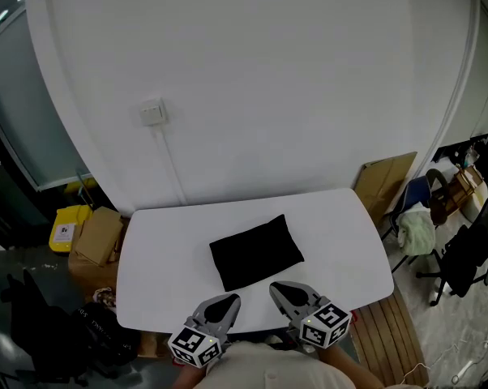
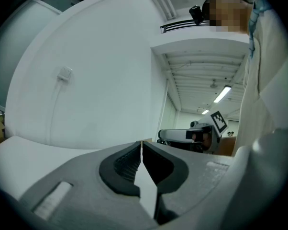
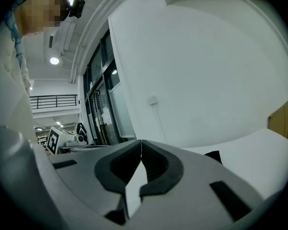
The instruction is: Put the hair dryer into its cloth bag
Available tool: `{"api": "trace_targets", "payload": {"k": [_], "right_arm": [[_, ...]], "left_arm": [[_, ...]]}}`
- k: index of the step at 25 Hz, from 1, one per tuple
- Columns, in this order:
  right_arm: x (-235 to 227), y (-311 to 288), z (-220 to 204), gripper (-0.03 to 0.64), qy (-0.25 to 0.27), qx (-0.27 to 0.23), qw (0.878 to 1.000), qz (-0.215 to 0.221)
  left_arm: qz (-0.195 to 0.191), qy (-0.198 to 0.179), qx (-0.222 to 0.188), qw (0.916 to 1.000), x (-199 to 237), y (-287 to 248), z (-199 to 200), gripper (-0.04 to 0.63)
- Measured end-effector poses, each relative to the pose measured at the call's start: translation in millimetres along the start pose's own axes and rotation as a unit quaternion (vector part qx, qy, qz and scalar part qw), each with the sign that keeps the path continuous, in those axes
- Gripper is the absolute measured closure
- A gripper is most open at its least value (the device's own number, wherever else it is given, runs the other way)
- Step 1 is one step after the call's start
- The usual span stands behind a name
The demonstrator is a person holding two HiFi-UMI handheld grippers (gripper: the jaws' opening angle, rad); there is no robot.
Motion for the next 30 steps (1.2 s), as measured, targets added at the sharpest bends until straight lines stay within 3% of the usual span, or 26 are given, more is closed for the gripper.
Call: {"api": "trace_targets", "payload": {"k": [6, 15, 30], "right_arm": [[2, 57, 11, 0.600, 0.005, -0.014, 1.000, -0.003], [8, 101, 6, 0.601, 0.012, -0.014, 1.000, 0.002], [9, 126, 3, 0.600, 0.011, -0.023, 1.000, 0.005]], "left_arm": [[0.000, -0.002, -0.009, 1.0000, -54, -3, -2, 0.575], [0.004, 0.002, -0.010, 0.9999, -98, 5, -8, 0.575], [0.016, 0.008, -0.009, 0.9998, -121, 9, -14, 0.575]]}}
Point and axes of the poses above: the fingertips, and each gripper's own axes: y backward along the fingers, x to its left, z out of its top, the point moved 9 cm from there along y, backward along the fingers, and after that the axes turned 10 degrees about z, right-handed, at the moved point
